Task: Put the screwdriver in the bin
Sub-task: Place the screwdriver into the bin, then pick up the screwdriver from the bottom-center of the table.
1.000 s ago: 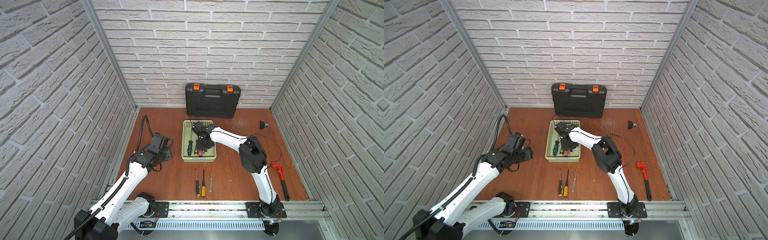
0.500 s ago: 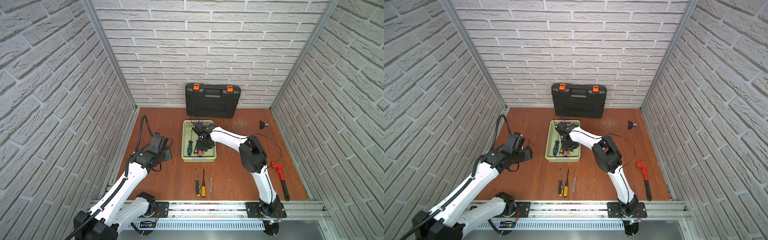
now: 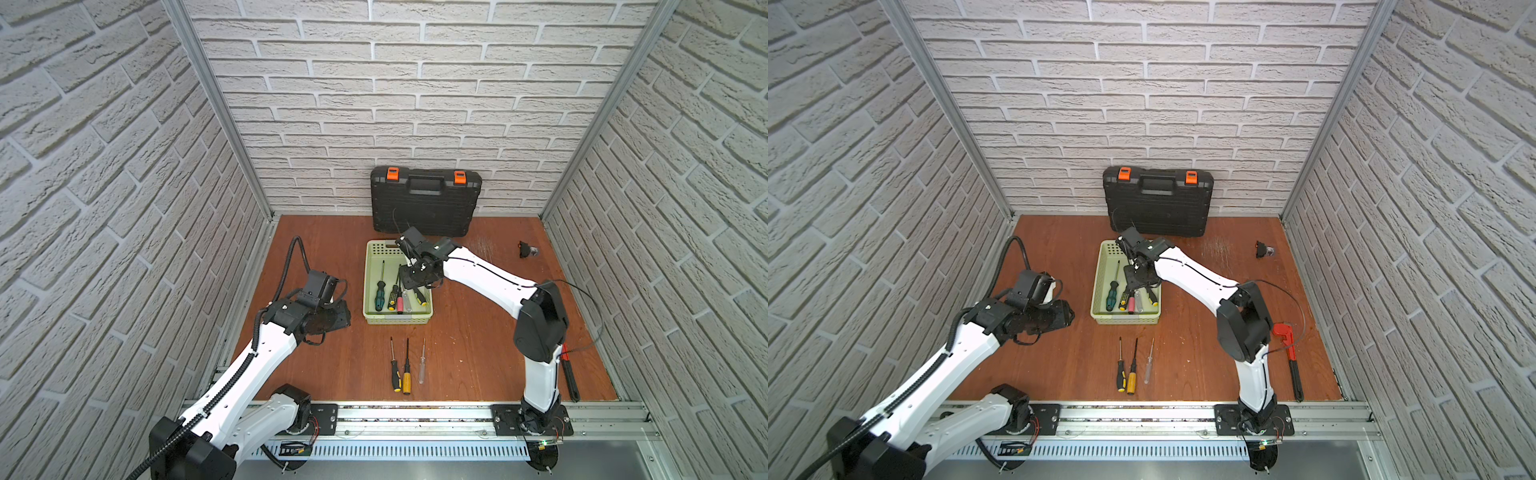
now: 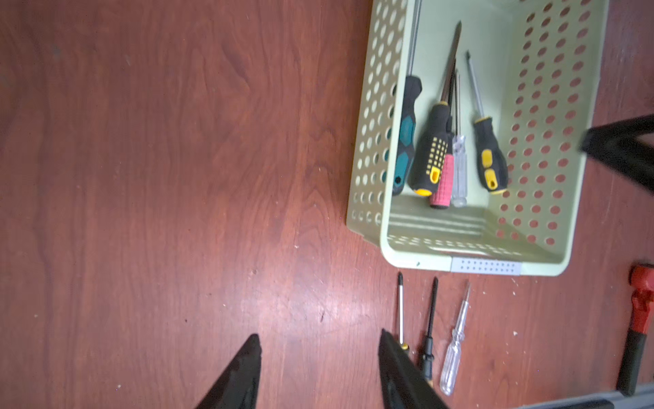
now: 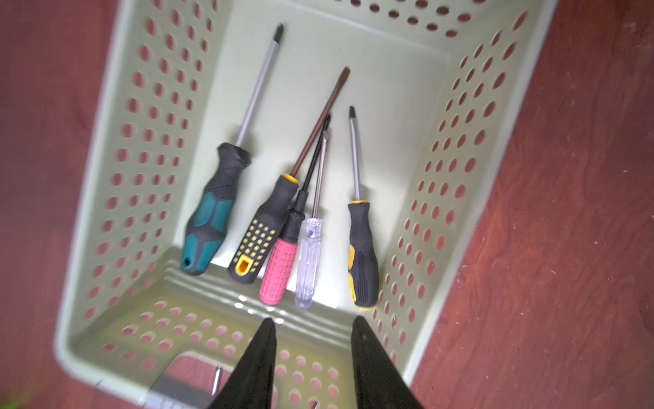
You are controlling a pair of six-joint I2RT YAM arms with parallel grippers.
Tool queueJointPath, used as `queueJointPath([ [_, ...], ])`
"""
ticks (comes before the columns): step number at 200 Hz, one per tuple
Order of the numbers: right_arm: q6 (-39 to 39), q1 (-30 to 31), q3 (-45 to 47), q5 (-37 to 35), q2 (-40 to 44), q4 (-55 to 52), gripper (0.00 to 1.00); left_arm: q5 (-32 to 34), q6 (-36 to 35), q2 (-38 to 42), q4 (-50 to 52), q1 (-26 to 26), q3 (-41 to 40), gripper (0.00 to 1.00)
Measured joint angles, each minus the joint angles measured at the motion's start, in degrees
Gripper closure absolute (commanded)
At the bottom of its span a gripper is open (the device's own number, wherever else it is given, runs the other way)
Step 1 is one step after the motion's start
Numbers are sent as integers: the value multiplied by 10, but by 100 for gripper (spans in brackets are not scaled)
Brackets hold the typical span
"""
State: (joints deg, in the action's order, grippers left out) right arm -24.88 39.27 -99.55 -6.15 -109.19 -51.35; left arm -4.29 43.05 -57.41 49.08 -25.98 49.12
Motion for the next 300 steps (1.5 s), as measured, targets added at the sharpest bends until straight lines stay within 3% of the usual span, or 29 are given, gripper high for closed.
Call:
queueJointPath([
  [19,1,0,16,13,46,17,63,-17,15,-15,7,-48,0,47],
  [67,-7,8,125,36,101,78,63,-20,93,-50,-19,-224,-30,50],
  [147,-15,10,203,48,147,122,64,20,203,-202,-116,-373,-31,52],
  [203,-28,11,224,65,211,165,64,24,233,-251,-141,-396,-29,52],
  [300,-37,11,265,78,214,187,64,18,247,-293,-143,-402,-25,57],
])
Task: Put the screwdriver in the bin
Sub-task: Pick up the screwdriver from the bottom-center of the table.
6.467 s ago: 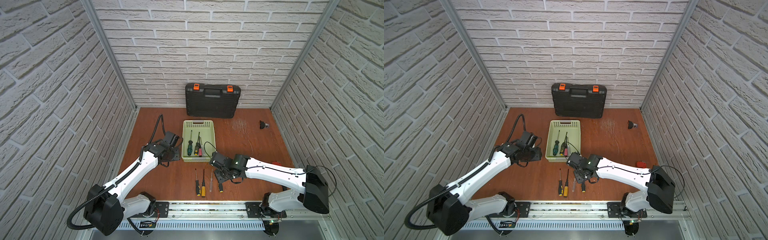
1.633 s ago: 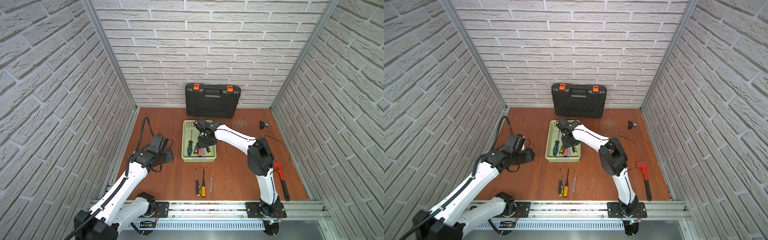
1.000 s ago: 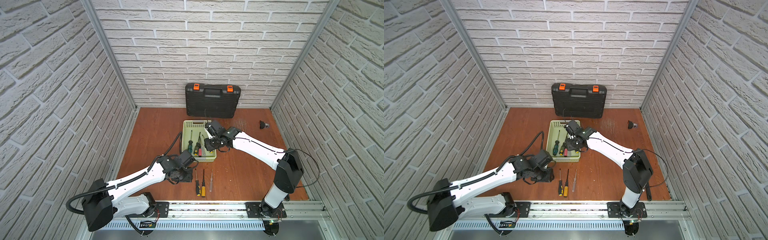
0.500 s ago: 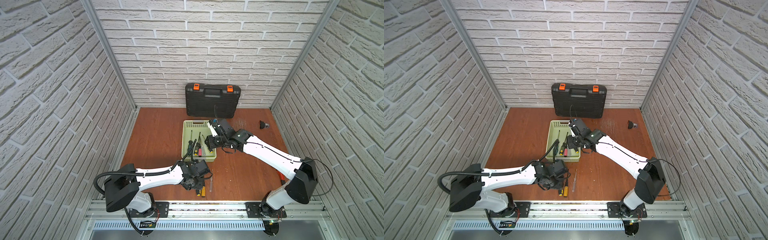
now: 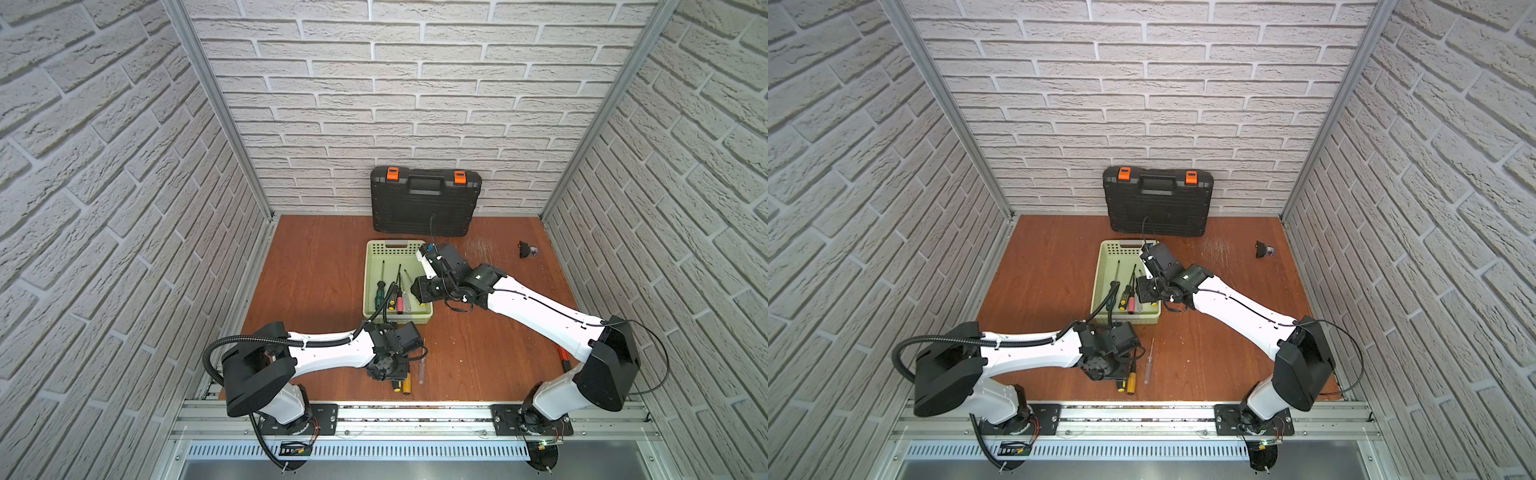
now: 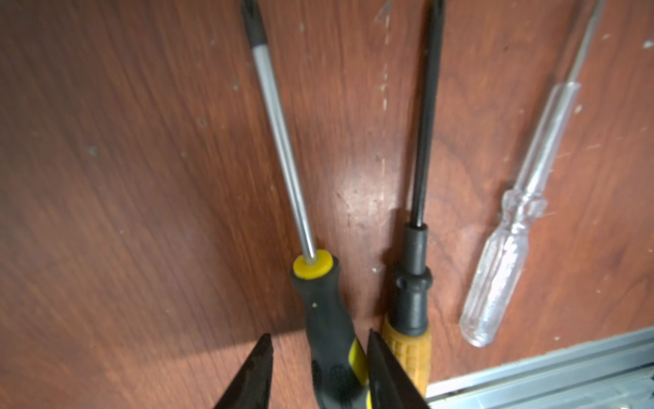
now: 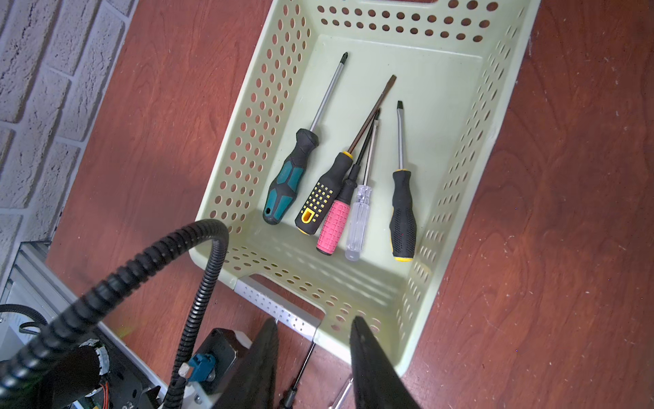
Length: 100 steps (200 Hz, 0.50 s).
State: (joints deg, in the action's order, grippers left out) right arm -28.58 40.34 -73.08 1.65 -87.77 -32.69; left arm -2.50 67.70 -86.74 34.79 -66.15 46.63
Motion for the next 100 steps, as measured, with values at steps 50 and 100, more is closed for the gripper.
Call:
queueJointPath([
  [50,-2,0,0,10,0,8,64,-5,0,-17,4,-18,3,63],
  [100,-6,0,1,13,0,12,64,-9,5,-18,9,-20,3,86],
])
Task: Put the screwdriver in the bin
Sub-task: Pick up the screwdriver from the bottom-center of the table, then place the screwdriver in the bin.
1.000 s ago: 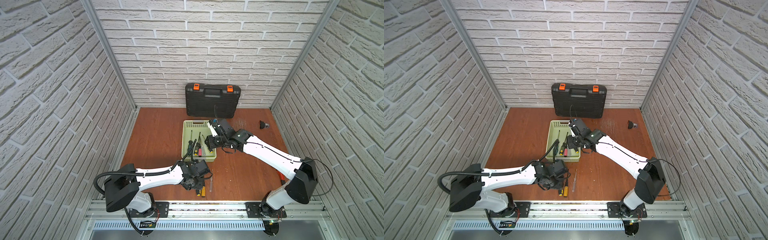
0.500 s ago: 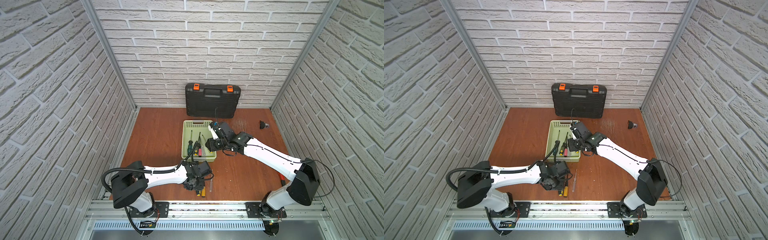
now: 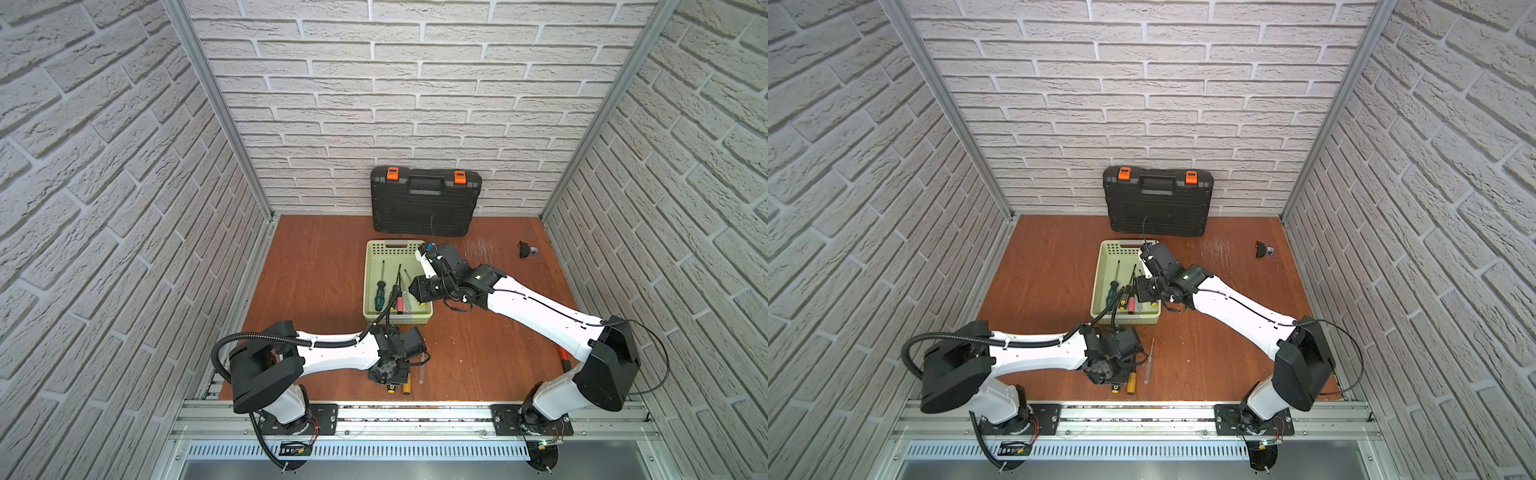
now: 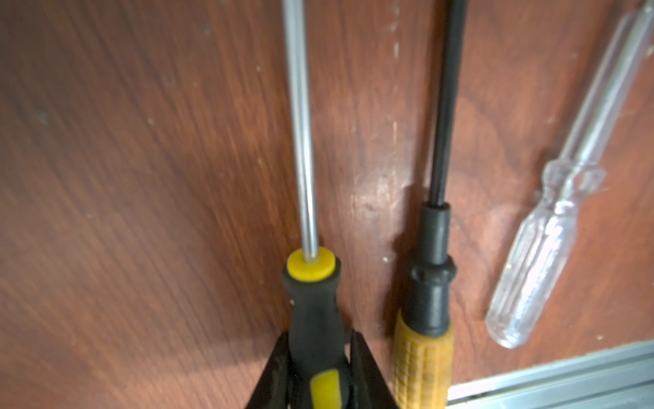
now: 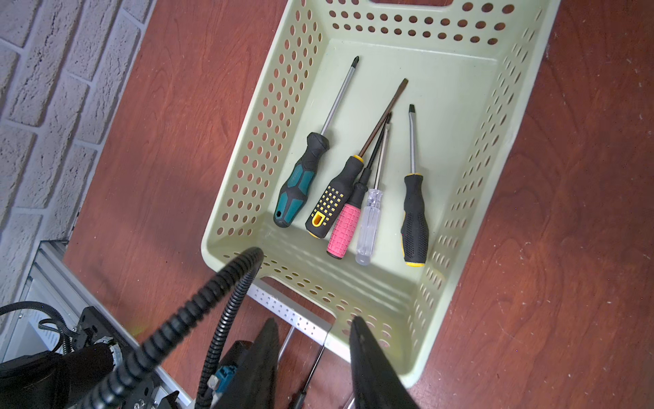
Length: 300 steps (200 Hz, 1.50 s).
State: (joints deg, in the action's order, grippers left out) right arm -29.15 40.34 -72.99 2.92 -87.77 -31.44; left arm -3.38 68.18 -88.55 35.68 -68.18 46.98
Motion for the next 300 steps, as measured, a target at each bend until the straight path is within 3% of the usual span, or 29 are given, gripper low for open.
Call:
queueJointPath([
  [25,0,0,0,1,-1,3,65,0,-1,4,6,-1,0,94],
  [52,0,0,0,2,-1,6,65,2,-8,35,43,-3,2,94],
  [121,13,0,-34,-18,-12,4,65,-36,-54,224,166,13,48,93],
  [140,13,0,-37,-18,-12,12,66,-63,-85,257,189,58,69,92],
  [159,11,0,-36,-19,-12,15,66,-94,-129,266,186,153,93,93],
  [180,9,0,-32,-20,-12,19,66,-115,-187,218,172,250,134,94],
  [211,9,0,-28,-20,-10,16,66,-122,-271,72,151,320,231,94],
  [250,11,0,-28,-21,-1,5,66,-120,-337,-70,136,359,320,94],
  [300,14,0,-28,-24,12,-9,65,-101,-377,-173,136,367,377,94],
])
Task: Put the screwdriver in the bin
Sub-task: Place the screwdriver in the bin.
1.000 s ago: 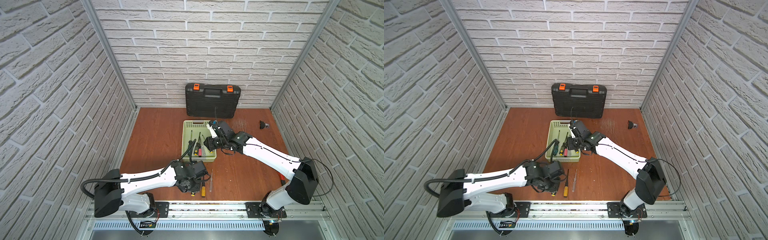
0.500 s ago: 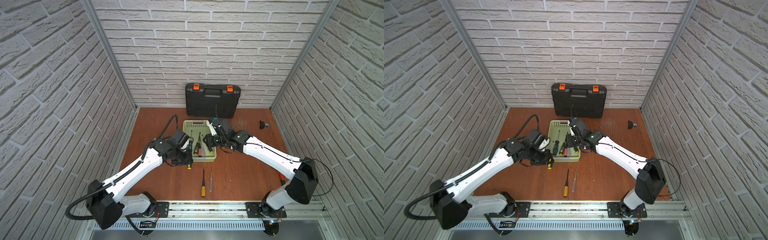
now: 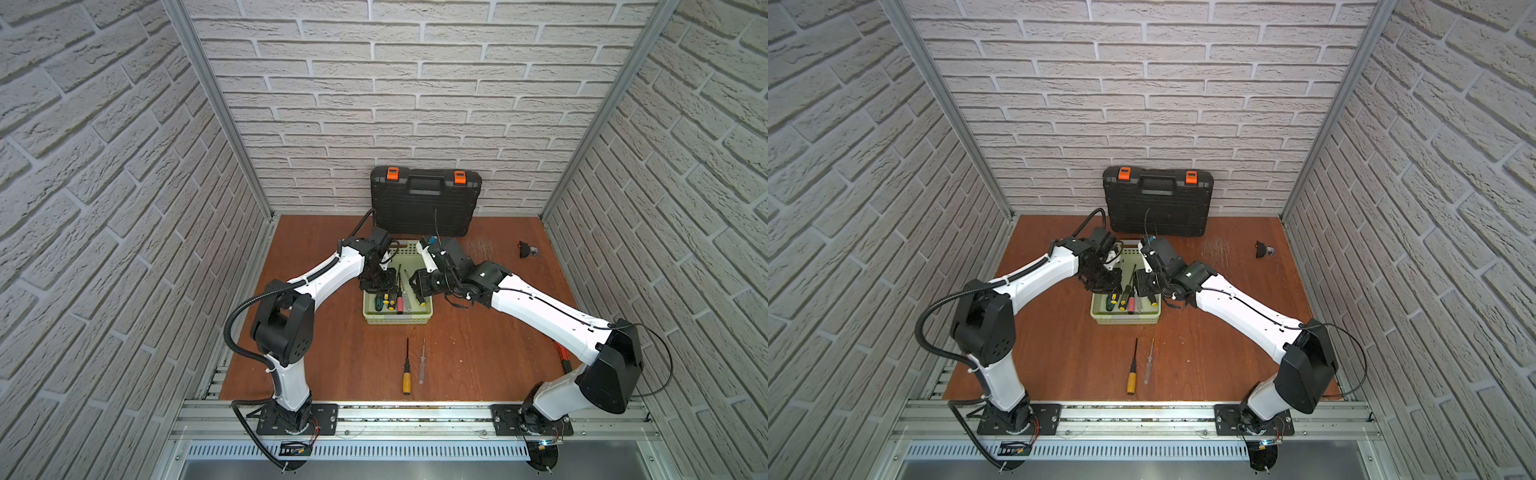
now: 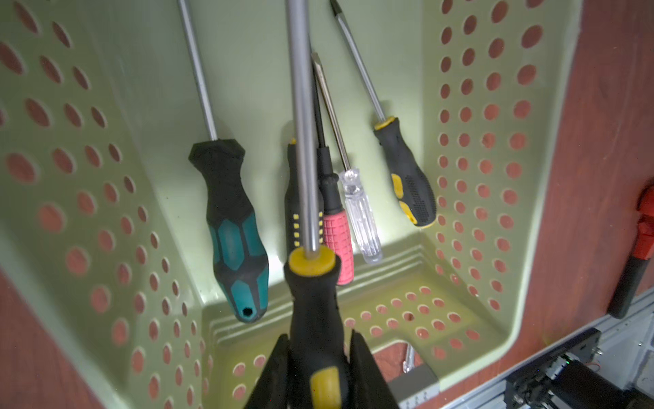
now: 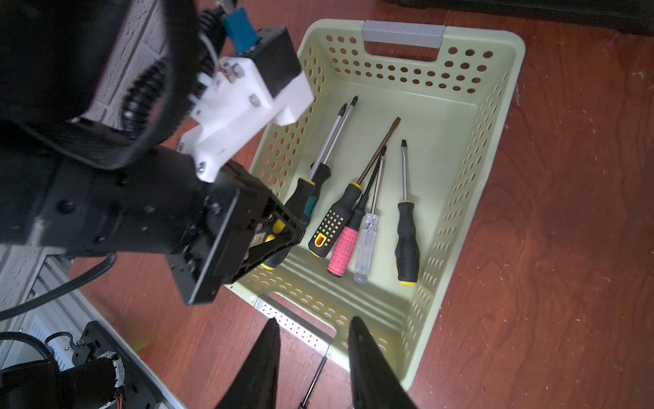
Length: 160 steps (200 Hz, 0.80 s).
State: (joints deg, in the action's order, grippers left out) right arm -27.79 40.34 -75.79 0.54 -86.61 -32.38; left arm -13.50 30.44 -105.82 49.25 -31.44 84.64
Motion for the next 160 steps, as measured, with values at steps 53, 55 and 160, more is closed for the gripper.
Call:
queueJointPath([
  [53,0,0,3,0,4,-8,65,36,-9,-44,-6,-1,2,94],
  [55,0,0,3,0,4,-8,65,37,-9,-45,-6,-1,1,94],
  [160,-1,0,2,8,-19,-13,65,37,-11,-62,-51,-16,-18,71],
])
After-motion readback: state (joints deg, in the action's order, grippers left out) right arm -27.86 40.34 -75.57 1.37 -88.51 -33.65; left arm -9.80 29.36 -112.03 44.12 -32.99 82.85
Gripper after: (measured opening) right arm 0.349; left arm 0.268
